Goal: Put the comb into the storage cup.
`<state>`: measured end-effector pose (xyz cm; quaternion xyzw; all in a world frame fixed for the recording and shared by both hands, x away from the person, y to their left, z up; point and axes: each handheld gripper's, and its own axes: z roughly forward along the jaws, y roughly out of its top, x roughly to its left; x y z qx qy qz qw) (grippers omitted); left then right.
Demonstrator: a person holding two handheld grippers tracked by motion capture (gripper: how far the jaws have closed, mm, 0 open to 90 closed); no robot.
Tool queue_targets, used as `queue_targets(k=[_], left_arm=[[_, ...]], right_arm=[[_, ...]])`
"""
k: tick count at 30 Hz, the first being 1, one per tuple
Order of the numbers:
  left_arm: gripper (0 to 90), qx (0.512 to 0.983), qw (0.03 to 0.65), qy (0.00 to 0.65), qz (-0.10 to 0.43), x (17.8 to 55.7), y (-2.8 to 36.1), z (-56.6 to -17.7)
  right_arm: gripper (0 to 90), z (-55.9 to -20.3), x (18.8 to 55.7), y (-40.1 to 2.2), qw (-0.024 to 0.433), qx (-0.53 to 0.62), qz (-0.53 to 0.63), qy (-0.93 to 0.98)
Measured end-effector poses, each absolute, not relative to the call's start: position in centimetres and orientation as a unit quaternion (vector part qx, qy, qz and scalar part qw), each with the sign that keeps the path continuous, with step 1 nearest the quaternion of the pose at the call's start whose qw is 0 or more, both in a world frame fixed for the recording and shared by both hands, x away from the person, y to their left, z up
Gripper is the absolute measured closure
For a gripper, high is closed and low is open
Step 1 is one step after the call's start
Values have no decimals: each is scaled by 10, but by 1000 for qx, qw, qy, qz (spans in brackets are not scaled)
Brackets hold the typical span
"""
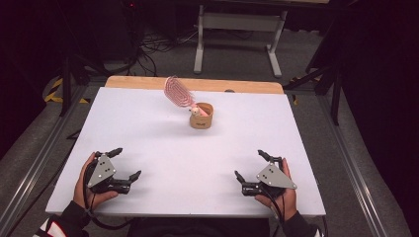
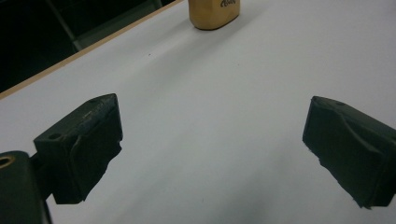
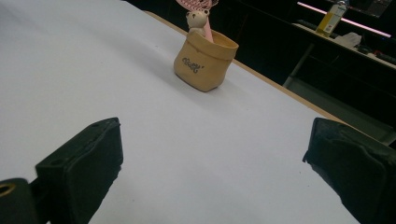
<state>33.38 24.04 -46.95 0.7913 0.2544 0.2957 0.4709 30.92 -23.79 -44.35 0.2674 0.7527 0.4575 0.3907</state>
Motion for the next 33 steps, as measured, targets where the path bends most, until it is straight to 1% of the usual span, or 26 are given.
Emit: queue_targets(k=[18,25,33], left_arm=[[60,796,474,239,290,336,234,-469],[61,806,463,233,285,338,230,-472],[61,804,467,234,286,338,230,-471]], right_arm=[[43,-442,305,-239,398,273,453,749],[43,-442,304,-239,398,274,453,750],[43,-442,303,-241,400,274,453,748]])
